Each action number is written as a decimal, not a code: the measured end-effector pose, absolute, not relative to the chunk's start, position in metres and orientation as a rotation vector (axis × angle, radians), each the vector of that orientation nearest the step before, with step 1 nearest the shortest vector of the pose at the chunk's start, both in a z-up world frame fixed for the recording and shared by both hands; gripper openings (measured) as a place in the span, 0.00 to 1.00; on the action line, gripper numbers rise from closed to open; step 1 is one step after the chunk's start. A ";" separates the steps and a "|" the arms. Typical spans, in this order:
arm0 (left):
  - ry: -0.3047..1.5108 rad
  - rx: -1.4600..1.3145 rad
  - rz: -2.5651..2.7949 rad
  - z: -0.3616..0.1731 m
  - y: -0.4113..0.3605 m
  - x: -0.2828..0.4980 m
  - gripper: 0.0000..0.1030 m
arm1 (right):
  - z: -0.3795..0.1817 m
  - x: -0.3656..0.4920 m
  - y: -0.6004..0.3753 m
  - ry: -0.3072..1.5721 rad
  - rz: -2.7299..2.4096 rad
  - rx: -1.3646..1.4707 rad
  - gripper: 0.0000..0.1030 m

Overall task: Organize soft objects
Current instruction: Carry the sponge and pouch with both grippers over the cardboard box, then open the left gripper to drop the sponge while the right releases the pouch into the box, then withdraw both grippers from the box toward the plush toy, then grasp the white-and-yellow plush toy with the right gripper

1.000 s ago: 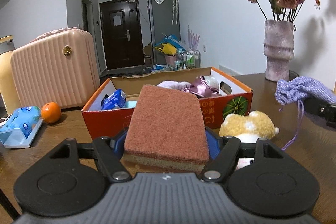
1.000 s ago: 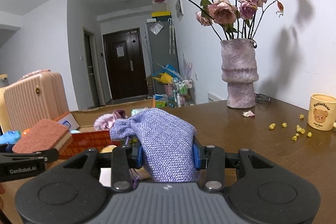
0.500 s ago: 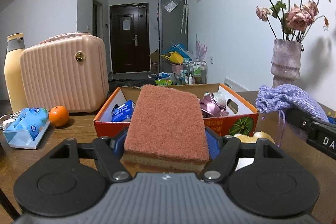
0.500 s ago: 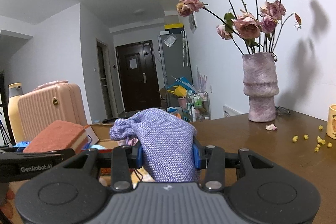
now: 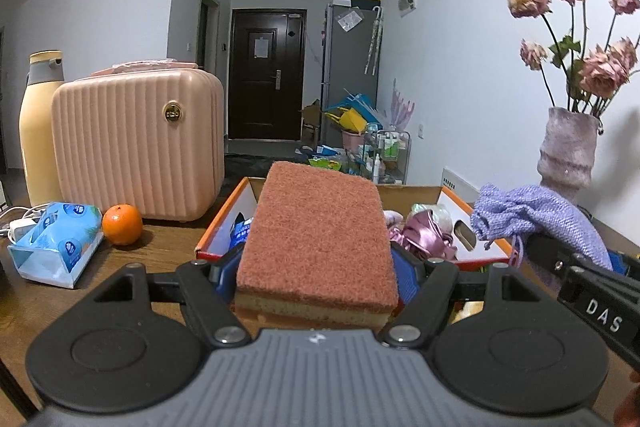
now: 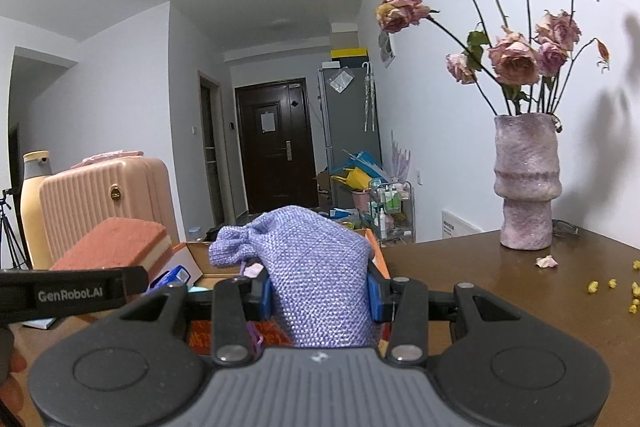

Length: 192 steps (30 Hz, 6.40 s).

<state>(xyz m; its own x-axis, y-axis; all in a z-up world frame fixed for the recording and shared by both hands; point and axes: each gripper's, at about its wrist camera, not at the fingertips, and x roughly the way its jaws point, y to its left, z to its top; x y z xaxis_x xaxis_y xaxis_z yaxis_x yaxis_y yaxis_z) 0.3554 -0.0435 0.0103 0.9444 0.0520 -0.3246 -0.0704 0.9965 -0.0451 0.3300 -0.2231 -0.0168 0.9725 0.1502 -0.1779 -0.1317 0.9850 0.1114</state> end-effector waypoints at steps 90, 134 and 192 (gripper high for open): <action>0.381 -0.049 0.196 -0.018 -0.024 0.518 0.91 | -0.010 0.544 -0.167 0.469 0.159 -0.047 0.80; 0.326 -0.047 0.223 -0.015 -0.019 0.451 1.00 | -0.014 0.456 -0.196 0.445 0.140 -0.030 1.00; 0.440 -0.078 0.102 -0.026 0.003 0.316 1.00 | -0.057 0.341 -0.206 0.573 0.166 0.076 0.94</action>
